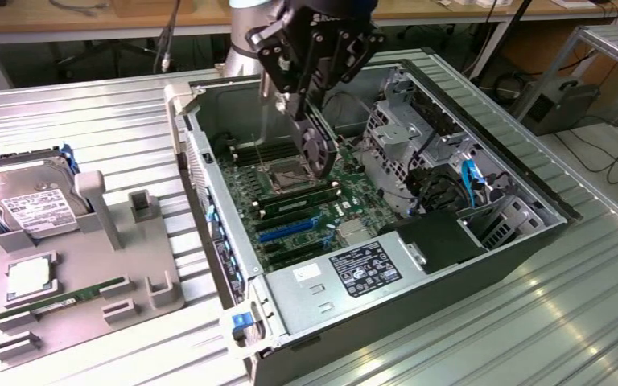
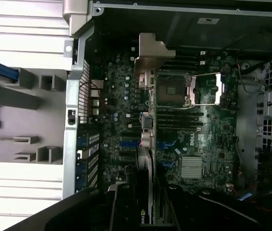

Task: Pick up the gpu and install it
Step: 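Pick up the gpu and move the gpu toward the slot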

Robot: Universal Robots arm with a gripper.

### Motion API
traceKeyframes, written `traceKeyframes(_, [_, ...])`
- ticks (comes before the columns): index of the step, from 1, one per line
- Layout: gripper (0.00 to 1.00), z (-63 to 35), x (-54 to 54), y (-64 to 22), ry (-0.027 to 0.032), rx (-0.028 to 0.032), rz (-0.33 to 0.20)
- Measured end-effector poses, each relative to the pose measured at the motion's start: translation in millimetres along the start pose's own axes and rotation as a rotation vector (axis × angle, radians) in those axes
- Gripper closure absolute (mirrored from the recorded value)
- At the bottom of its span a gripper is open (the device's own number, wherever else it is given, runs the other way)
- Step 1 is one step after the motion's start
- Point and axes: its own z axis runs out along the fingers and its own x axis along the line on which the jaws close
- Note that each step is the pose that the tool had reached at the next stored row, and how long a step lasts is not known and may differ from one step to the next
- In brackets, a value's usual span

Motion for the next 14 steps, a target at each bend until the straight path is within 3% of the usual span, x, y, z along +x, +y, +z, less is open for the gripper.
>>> traceKeyframes(8, [0.74, 18.4, -41.3, 5.6, 0.0022, 0.0, 0.001])
traceKeyframes(14, [0.74, 31.2, -49.2, 5.9, 0.0033, 0.0, 0.037])
